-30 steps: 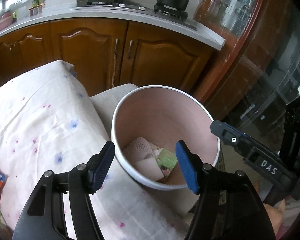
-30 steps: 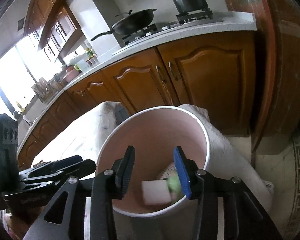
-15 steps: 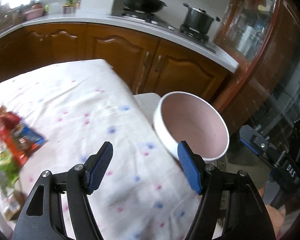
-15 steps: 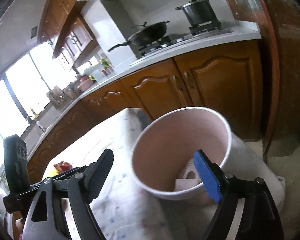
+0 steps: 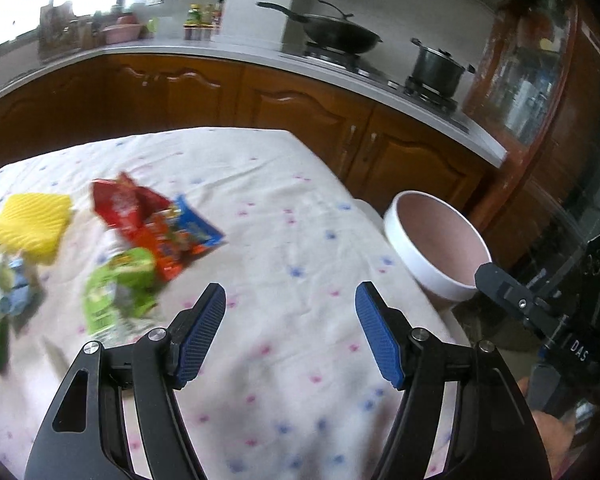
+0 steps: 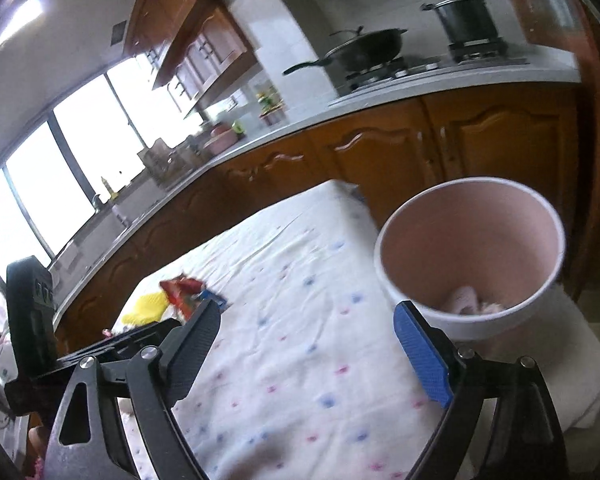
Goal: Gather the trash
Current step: 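Move both open tools back over the remaining trash, then grasp the crumpled foil wrapper with the left tool while the right tool grasps the orange-blue snack wrapper, then carry both wrappers over the pink bucket and open both tools to drop them, then move both open tools back over the remaining trash on the table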
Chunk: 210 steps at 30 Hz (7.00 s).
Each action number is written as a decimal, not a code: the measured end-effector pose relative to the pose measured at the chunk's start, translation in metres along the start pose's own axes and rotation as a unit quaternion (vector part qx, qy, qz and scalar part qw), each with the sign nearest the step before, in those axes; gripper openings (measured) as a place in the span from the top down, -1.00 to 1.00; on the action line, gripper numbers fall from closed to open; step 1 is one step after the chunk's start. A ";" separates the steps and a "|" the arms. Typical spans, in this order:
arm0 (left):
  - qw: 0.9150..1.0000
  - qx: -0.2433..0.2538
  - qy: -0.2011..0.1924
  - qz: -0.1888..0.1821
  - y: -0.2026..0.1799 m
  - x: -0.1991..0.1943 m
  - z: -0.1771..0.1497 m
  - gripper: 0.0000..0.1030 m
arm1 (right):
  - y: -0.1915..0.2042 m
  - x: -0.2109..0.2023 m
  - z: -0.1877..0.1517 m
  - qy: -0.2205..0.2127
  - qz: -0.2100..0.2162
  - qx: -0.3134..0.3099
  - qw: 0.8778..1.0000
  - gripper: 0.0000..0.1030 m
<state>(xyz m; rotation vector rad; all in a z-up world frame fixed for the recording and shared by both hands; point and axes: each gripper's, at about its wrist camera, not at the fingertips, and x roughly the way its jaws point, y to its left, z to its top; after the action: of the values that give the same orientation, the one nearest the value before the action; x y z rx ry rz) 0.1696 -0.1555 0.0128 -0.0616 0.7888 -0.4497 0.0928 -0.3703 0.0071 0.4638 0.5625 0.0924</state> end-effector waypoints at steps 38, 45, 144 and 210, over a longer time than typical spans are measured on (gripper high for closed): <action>0.989 -0.101 -0.024 0.105 0.179 -0.064 -0.016 -0.35 | 0.138 0.083 -0.021 0.082 0.082 -0.126 0.985 -0.70; 0.987 -0.094 -0.003 0.132 0.205 -0.047 -0.008 -0.35 | 0.155 0.112 -0.018 0.100 0.083 -0.145 0.981 -0.24; 0.988 0.095 0.006 -0.119 -0.107 0.033 0.037 0.84 | -0.063 -0.046 0.031 -0.024 -0.085 -0.005 0.996 0.95; 0.997 0.047 0.026 -0.048 -0.055 0.021 0.016 0.26 | -0.052 -0.030 0.027 -0.030 -0.036 0.029 0.998 -0.58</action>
<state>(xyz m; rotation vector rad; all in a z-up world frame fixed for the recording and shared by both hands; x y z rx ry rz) 0.1729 -0.2153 0.0221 -0.0001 0.8161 -0.5806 0.0794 -0.4340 0.0189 0.5013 0.5226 -0.0070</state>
